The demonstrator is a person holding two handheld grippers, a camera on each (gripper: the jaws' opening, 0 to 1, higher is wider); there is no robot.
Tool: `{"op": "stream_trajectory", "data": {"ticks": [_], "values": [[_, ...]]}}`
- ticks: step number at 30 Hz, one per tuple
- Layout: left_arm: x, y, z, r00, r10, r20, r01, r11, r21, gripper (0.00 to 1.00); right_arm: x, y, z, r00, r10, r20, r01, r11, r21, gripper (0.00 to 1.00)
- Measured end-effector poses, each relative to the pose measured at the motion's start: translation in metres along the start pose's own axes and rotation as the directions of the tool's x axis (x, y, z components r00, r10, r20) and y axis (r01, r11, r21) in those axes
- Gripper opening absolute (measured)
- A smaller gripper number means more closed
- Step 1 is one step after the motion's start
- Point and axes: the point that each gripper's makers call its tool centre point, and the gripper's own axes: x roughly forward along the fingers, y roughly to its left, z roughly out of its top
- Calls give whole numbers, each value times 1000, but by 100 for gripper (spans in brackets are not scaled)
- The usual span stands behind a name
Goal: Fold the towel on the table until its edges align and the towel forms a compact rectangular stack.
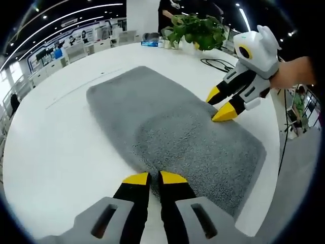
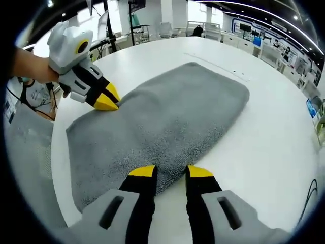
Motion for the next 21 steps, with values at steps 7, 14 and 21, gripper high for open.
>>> {"op": "stream_trajectory", "data": {"ticks": [7, 14, 21], "values": [[5, -12, 6, 1000, -5, 5, 5, 1000, -8, 7, -8, -9, -9, 1000, -9, -3, 9, 1000, 1, 21], [8, -15, 10, 1000, -22, -6, 22, 999, 43, 7, -11, -11, -13, 1000, -22, -4, 22, 1000, 14, 21], [5, -11, 11, 1000, -18, -12, 18, 999, 27, 11, -11, -11, -13, 998, -50, -24, 51, 997, 59, 21]]}}
